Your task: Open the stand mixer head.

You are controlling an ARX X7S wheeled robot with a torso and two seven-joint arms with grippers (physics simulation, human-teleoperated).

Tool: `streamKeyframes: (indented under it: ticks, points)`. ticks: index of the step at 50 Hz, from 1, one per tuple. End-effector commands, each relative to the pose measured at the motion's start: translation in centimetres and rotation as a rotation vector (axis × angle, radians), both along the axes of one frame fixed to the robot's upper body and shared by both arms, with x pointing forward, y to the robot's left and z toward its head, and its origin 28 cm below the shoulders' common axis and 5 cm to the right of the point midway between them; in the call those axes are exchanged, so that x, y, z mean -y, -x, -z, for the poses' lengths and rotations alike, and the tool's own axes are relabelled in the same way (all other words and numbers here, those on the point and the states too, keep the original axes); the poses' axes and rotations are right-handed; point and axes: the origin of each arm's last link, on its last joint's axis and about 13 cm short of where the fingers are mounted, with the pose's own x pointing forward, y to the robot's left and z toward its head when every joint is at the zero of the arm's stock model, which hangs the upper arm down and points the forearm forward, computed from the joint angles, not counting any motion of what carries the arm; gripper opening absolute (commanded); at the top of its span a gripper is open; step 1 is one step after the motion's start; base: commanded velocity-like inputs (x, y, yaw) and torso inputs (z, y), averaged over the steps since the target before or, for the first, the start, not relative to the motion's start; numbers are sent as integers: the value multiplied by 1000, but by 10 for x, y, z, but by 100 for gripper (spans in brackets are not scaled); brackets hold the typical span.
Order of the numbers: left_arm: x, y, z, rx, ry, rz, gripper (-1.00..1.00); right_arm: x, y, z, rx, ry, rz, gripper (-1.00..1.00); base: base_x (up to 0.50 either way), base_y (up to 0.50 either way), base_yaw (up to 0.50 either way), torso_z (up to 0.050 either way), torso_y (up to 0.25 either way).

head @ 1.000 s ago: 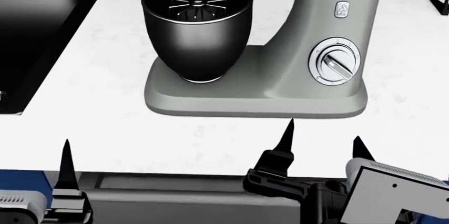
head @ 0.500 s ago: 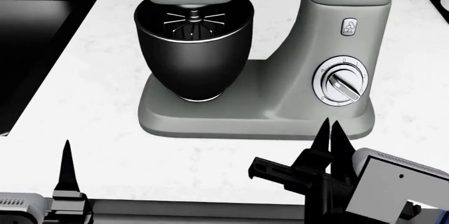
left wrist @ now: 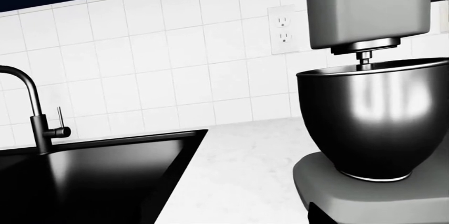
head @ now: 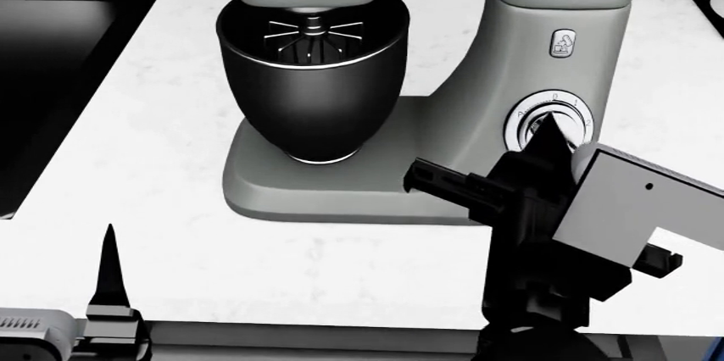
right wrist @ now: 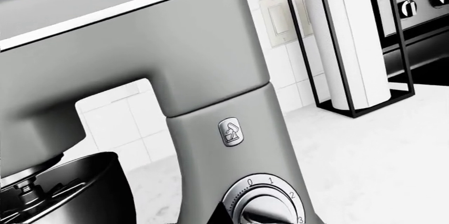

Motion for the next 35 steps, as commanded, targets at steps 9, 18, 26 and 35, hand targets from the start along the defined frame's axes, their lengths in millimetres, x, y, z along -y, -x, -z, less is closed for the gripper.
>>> streamKeyframes:
  ticks: [9, 18, 26, 35]
  points:
    - [-5, -11, -1, 9, -18, -23, 100, -7, -15, -12, 10, 4, 18, -100, 0, 0, 0, 0, 0]
    - [-4, -12, -1, 9, -20, -22, 100, -7, -23, -18, 18, -2, 42, -100, 0, 0, 0, 0, 0]
    - [-5, -12, -1, 11, -19, -23, 100, -7, -27, -24, 23, -5, 64, -100, 0, 0, 0, 0, 0]
    - [-6, -14, 0, 11, -19, -22, 100, -7, -31, -28, 30, -6, 84, -100, 0, 0, 0, 0, 0]
